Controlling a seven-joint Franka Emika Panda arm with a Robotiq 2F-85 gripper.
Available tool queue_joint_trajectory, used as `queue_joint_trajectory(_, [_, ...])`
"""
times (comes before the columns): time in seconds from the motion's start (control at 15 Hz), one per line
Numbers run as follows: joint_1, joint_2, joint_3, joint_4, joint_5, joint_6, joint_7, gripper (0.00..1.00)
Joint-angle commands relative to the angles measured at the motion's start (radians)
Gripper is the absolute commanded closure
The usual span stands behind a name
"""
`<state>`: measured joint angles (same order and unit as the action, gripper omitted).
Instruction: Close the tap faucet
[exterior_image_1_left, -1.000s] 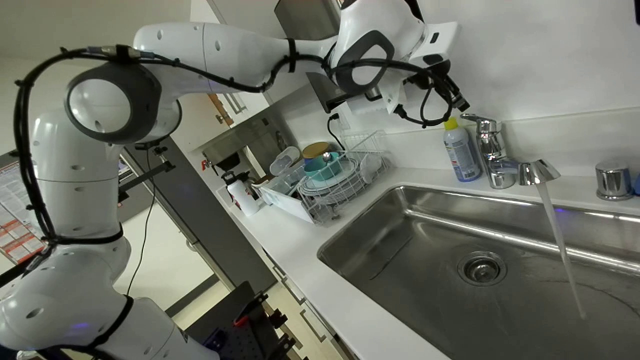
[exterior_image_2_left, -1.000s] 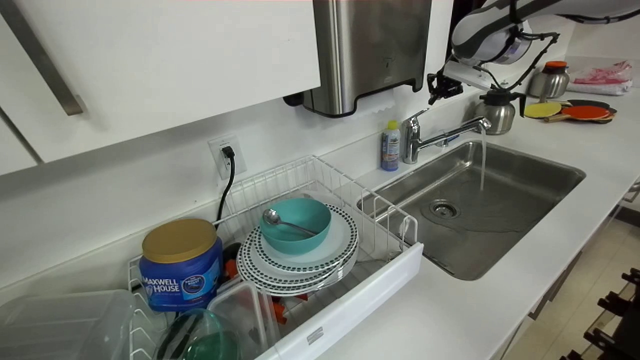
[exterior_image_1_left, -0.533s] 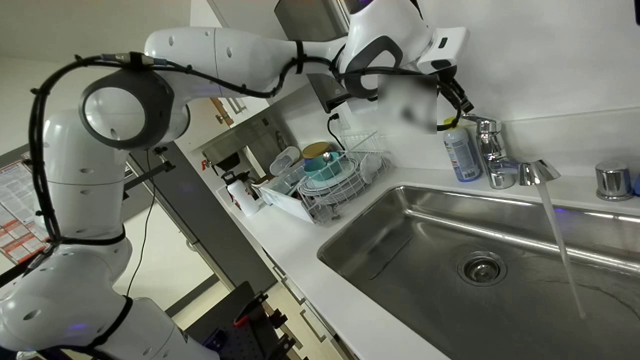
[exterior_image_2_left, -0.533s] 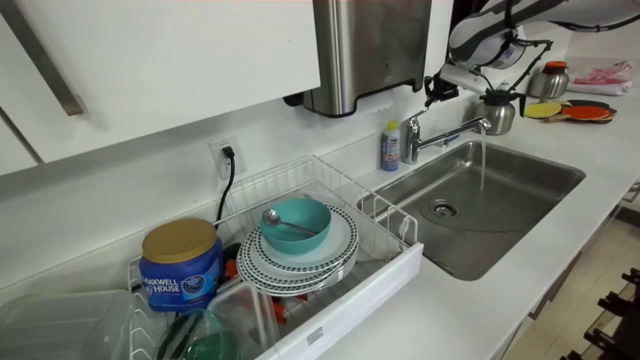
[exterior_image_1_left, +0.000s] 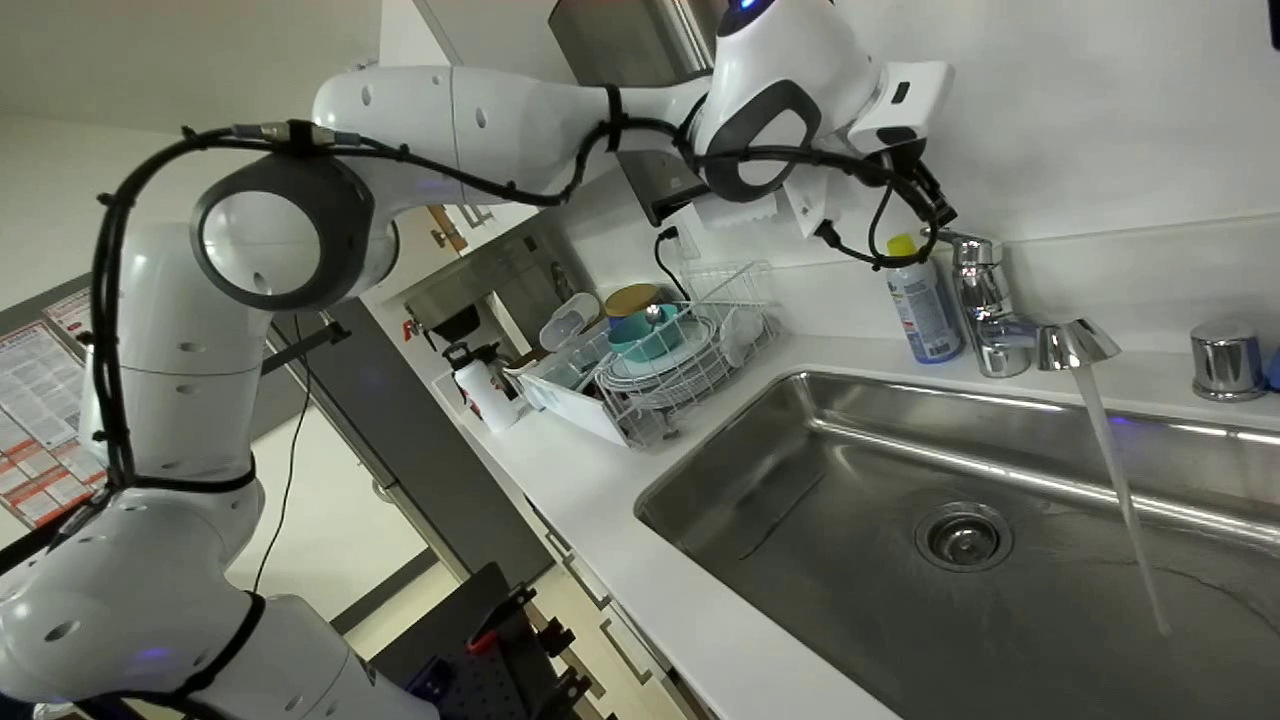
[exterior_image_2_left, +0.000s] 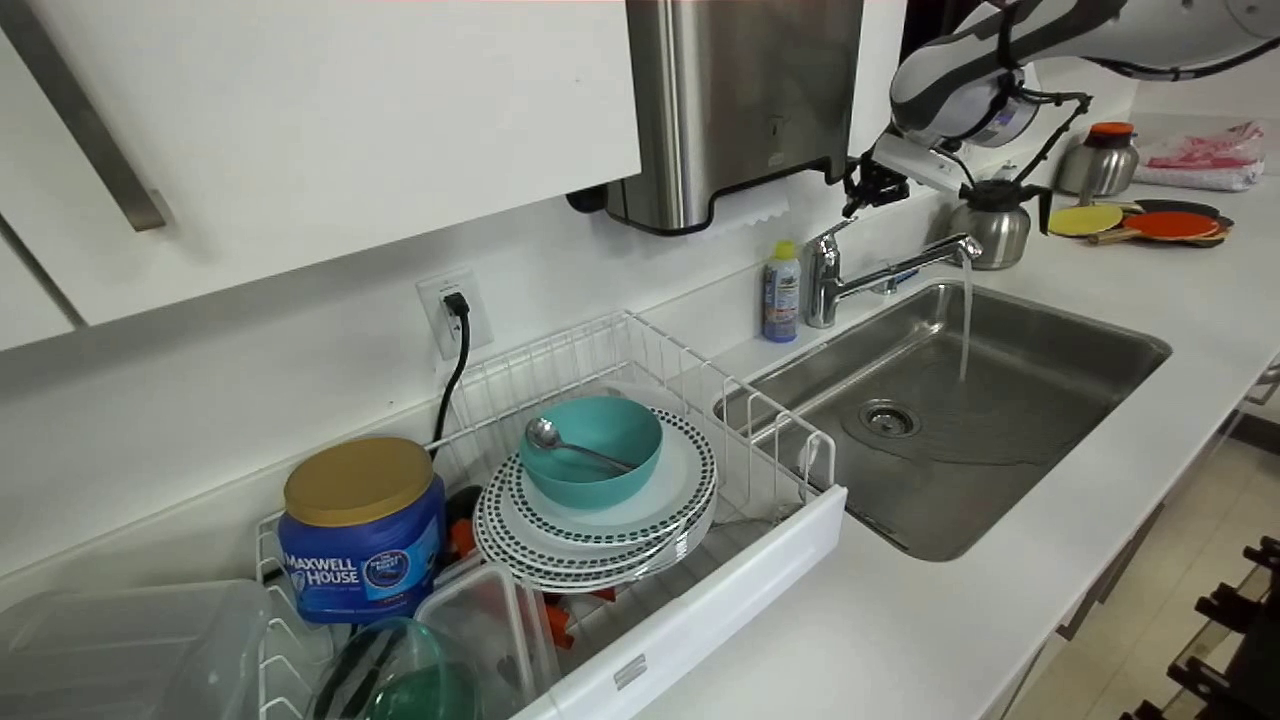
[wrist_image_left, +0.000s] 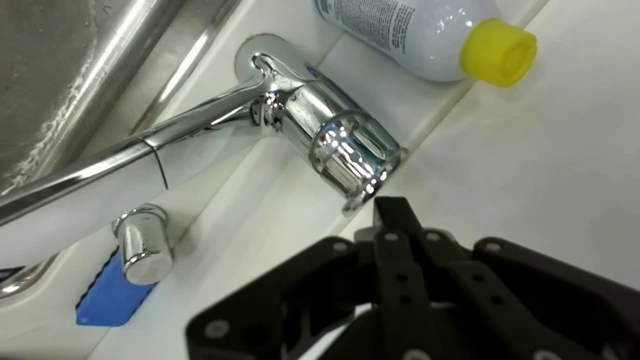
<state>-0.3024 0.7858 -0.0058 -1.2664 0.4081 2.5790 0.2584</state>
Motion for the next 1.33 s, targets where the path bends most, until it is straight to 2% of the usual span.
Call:
queue_joint_trajectory(0.0, [-0.016, 0.027, 0.021, 0.052, 0.018, -0.082, -0.012, 1.0])
queue_joint_trajectory(0.2, [-0.022, 0.03, 0.024, 0.077, 0.023, -0.171, -0.002, 1.0])
queue_joint_trajectory(0.47, [-0.013, 0.028, -0.008, 0.1, 0.008, -0.289, 0.047, 1.0])
queue_joint_trajectory(1.27, [0.011, 0.097, -0.063, 0.163, -0.023, -0.35, 0.172, 1.0])
